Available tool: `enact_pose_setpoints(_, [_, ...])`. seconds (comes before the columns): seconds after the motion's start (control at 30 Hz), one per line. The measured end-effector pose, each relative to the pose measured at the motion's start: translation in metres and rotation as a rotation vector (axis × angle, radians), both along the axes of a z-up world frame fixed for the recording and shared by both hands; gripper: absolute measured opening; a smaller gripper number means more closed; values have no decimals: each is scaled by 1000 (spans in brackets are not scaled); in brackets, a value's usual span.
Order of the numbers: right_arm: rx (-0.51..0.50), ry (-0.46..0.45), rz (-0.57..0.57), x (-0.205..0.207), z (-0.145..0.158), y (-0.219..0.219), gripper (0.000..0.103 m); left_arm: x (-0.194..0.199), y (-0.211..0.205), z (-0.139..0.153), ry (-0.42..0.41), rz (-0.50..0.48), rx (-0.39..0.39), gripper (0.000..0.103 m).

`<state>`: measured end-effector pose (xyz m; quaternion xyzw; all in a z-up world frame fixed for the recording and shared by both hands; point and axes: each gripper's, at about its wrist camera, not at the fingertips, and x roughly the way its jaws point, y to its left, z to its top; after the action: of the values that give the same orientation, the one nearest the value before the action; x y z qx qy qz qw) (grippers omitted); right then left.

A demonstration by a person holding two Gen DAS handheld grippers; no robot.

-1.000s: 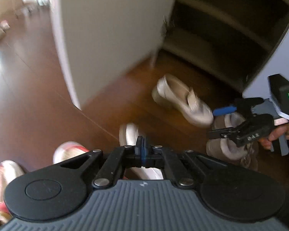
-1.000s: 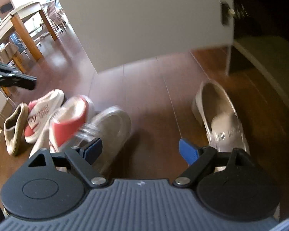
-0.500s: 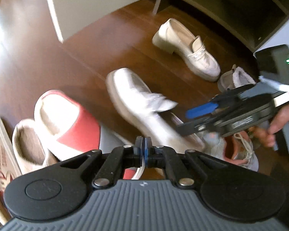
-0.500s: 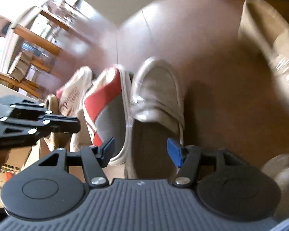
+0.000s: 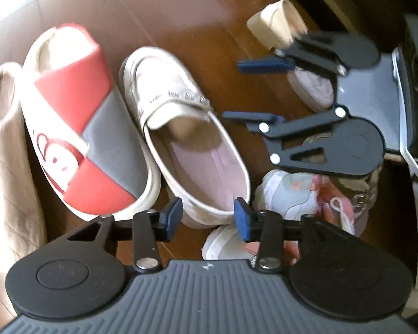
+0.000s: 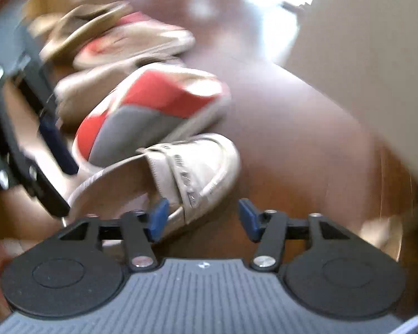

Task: Organize scattered shoes
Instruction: 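Carry the white loafer with the left gripper toward the cabinet and release, then grasp the white rhinestone loafer with the right gripper and lift it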

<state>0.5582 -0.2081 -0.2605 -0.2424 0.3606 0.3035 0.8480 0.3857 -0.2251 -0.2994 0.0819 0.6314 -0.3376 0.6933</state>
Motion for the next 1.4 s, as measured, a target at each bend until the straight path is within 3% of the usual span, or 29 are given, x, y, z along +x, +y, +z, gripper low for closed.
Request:
enact_pose_setpoints(0.13, [-78,-14,92,12,-19,13,39,-3,-7,3,-57,-35,16,47])
enact_pose_setpoints(0.17, [-86,-33,79,15,-25,15,39,-3,-7,3,-64,-39,20,47])
enact_pose_setpoints(0.2, [-63,-30,34,19,-27,12,20,-4,-9,3,-78,-48,31,47])
enact_pose_setpoints(0.3, [-7,-25,-100,24,-30,9,15,-6,-11,3,-109,-57,37,47])
enact_pose_setpoints(0.4, [57,5,-309,21,-31,-2,11,-4,-16,3,-140,-62,40,48])
enact_pose_setpoints(0.53, [184,83,-706,19,-32,-35,12,-3,-25,13,-228,-75,33,48])
enact_pose_setpoints(0.63, [406,228,-1097,14,-31,-76,14,-4,-28,19,-256,-85,39,48])
enact_pose_setpoints(0.7, [573,326,-1299,10,-35,-100,16,-6,-27,22,-251,-94,36,48])
enact_pose_setpoints(0.77, [724,421,-1347,7,-36,-114,22,-10,-26,20,-228,-110,40,48])
enact_pose_setpoints(0.8, [800,469,-1365,5,-36,-122,30,-13,-27,16,-211,-122,46,48])
enact_pose_setpoints(0.83, [820,488,-1330,6,-35,-122,34,-14,-27,15,-207,-125,47,48])
enact_pose_setpoints(0.9, [762,512,-1121,14,-25,-117,42,-14,-29,9,-190,-133,50,48])
enact_pose_setpoints(0.97, [580,428,-937,17,-12,-112,43,-11,-31,5,-210,-136,64,48])
enact_pose_setpoints(1.03, [357,285,-742,16,-4,-108,45,1,-31,3,-216,-103,66,48])
enact_pose_setpoints(1.17, [-71,18,-383,24,-16,-100,45,24,-37,-4,-207,-52,53,48])
enact_pose_setpoints(1.23, [-85,39,-283,40,-27,-110,45,32,-40,-9,-202,-34,55,48])
enact_pose_setpoints(1.33, [7,125,-281,56,-31,-126,45,30,-42,-16,-193,-20,64,48])
enact_pose_setpoints(1.4, [109,206,-340,63,-28,-146,47,33,-40,-17,-185,-12,67,48])
